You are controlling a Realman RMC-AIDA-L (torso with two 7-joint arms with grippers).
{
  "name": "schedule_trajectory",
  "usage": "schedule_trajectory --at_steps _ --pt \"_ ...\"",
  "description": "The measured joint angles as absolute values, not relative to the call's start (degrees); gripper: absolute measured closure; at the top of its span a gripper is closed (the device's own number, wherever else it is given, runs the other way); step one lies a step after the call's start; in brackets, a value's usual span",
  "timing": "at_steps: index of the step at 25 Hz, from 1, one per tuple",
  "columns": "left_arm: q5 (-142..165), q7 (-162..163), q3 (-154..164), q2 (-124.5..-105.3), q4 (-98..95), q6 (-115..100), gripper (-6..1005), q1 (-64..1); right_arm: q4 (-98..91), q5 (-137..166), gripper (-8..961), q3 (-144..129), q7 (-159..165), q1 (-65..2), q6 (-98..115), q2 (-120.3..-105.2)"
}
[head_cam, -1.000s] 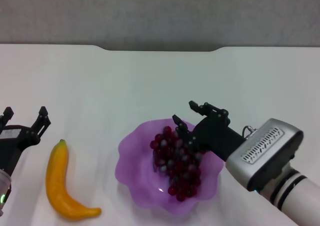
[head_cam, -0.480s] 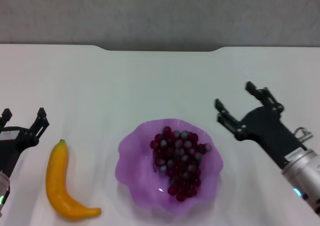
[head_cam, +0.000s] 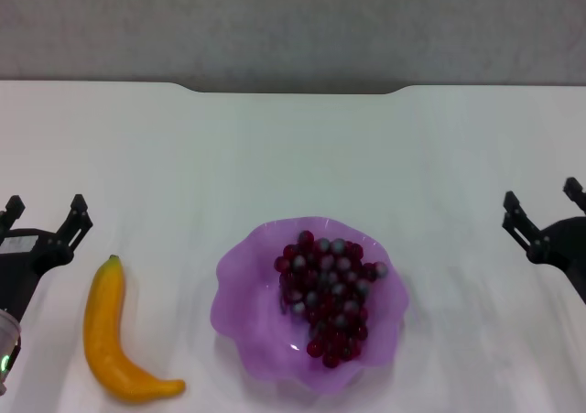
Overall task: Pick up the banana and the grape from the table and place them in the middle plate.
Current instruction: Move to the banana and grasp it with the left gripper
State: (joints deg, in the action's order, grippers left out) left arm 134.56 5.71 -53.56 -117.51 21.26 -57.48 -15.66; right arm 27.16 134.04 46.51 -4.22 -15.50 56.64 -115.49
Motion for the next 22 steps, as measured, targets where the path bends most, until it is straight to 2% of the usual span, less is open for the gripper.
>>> schedule_trajectory --at_steps 5,9,14,19,22 --pt "134.56 6.10 -53.57 -117.31 22.00 -56.60 117 -16.20 25.05 133.76 101 46.44 -4.22 -15.76 56.35 -115.52" --pt "135.63 6.01 -56.05 -116.05 28.61 -52.86 117 -15.68 25.03 133.75 101 46.09 -4.30 -15.74 56.06 -115.51" --pt "142.99 4.11 -63.80 -114.75 41.57 -37.26 118 -12.09 25.07 133.79 102 46.05 -4.56 -16.12 54.16 -115.43" --pt "147.90 -4.51 -73.51 -116.46 57.32 -16.65 118 -6.92 25.14 133.81 102 46.10 -4.62 -16.21 54.08 -115.31" --pt "148.22 -8.11 -76.98 -116.78 67.18 -3.54 119 -4.66 24.99 133.80 102 46.09 -4.63 -16.66 53.58 -115.30"
